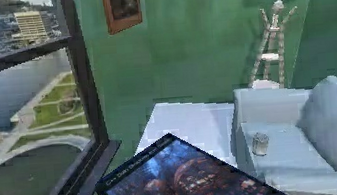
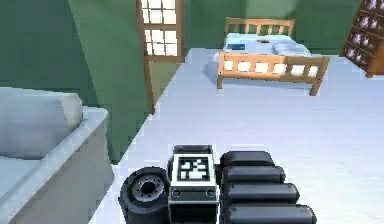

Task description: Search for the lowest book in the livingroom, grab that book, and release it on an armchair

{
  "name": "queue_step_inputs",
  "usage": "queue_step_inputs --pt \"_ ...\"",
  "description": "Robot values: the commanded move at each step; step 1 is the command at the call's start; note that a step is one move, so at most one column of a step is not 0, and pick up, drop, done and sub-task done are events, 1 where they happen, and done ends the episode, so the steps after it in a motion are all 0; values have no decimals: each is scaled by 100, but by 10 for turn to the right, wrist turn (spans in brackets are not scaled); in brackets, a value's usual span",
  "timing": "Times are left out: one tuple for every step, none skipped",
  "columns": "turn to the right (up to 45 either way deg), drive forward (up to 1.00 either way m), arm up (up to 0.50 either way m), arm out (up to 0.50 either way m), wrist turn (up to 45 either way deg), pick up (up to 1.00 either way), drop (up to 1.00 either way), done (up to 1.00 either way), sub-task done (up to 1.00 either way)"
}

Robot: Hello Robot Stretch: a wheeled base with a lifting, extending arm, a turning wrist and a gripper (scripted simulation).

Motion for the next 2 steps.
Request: queue_step_inputs --pt "0 60 0 0 0 0 0 0 0" --pt "150 0 0 0 0 0 0 0 0"
